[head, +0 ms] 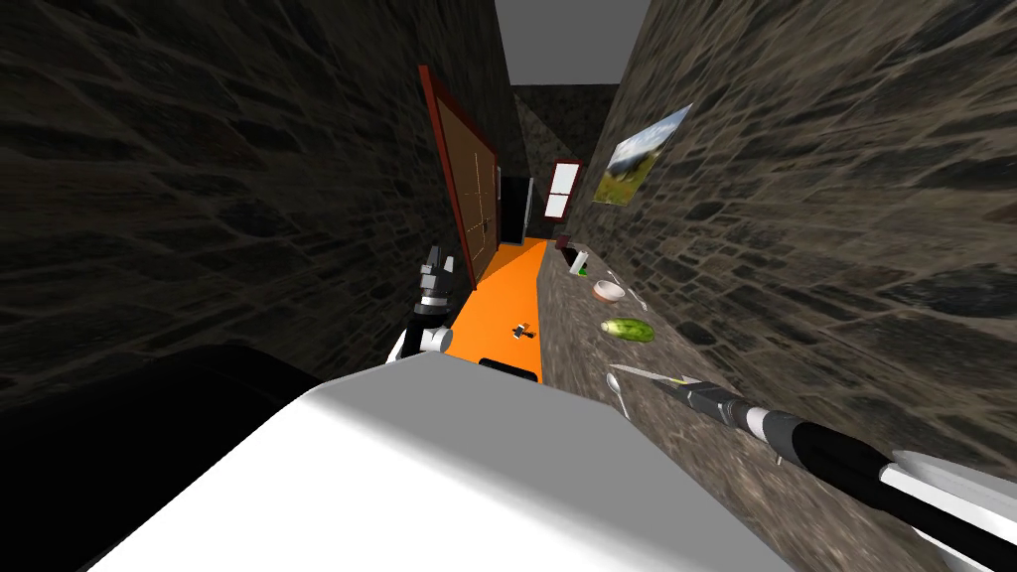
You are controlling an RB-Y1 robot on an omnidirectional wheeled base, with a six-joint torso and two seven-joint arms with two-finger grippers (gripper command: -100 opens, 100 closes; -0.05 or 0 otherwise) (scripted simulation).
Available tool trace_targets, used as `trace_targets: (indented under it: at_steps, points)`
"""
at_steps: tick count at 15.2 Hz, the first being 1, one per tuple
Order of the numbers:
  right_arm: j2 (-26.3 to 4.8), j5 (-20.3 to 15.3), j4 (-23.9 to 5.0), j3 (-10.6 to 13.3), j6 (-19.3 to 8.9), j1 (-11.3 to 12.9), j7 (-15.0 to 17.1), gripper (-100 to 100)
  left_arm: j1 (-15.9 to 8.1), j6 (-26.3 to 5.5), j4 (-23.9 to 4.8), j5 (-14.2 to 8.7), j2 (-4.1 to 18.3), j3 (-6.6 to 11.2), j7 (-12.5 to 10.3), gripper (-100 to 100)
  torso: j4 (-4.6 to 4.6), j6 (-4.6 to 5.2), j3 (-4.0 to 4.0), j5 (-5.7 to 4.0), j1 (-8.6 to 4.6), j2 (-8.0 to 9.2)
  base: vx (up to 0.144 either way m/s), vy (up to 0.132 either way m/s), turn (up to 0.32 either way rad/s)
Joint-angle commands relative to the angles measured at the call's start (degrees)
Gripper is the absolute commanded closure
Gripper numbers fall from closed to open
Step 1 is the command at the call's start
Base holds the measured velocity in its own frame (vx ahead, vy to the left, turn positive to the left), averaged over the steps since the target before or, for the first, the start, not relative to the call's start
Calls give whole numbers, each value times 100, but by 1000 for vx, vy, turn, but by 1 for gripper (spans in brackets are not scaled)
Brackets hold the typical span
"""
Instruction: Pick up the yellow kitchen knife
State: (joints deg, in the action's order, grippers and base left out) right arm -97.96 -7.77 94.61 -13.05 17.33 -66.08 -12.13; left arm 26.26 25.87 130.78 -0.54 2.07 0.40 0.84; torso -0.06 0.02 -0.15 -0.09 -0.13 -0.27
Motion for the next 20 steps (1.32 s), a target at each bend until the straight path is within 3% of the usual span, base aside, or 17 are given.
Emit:
trace_targets:
  at_steps: [1, 4, 5, 8, 9, 10, 13, 14, 17, 18, 20]
  points:
    - [153, 286, 8, -108, -186, 107, 286, -100, 0, 0, 0, 0, 0, 0, 0, 0, 0, 0, 0, 0, 0, 0, -32, 12, -24]
    - [153, 644, 8, -108, -186, 107, 448, -100, 0, 0, 0, 0, 0, 0, 0, 0, 0, 1, 0, 0, -1, 0, -28, 13, -17]
    - [310, 799, 0, -200, -364, 226, 682, -100, 0, 0, 0, 0, 0, 0, 0, 0, -1, 0, -2, -1, -2, -3, -31, 11, -23]
    - [310, 1175, 0, -200, -364, 226, 816, -100, 0, 0, 0, 0, 0, 0, 0, 0, 0, 1, 0, 0, -1, 0, -31, 14, -16]
    - [476, 1318, -16, -291, -549, 348, 1057, -100, 0, 0, 0, 0, 0, 0, 0, 0, -1, 1, -1, 0, -2, -2, -36, 15, -25]
    - [476, 1438, -16, -291, -549, 348, 1153, -100, 0, 0, 0, 0, 0, 0, 0, 0, 0, 2, 0, 0, -1, 0, -43, 18, -33]
    - [476, 1724, -16, -291, -549, 348, 1184, -100, 0, 0, 0, 0, 0, 0, 0, 0, -1, 0, -1, -1, -2, -2, -19, 8, -4]
    - [651, 1916, -40, -380, -743, 472, 1458, -100, 0, 0, 0, 0, 0, 0, 0, 0, -2, 0, -4, -1, -4, -7, -21, 5, -19]
    - [651, 2289, -40, -380, -743, 472, 1552, -100, 0, 0, 0, 0, 0, 0, 0, 0, -1, 1, -2, -1, -3, -2, -27, 10, -15]
    - [835, 2421, -71, -467, -943, 598, 1802, -100, 0, 0, 0, 0, 0, 0, 0, 0, -1, 0, -3, -1, -3, -5, -32, 14, -12]
    - [835, 2675, -71, -467, -943, 598, 1920, -100, 0, 0, 0, 0, 0, 0, 0, 0, 0, 1, 0, -1, -2, 1, -35, 11, -21]
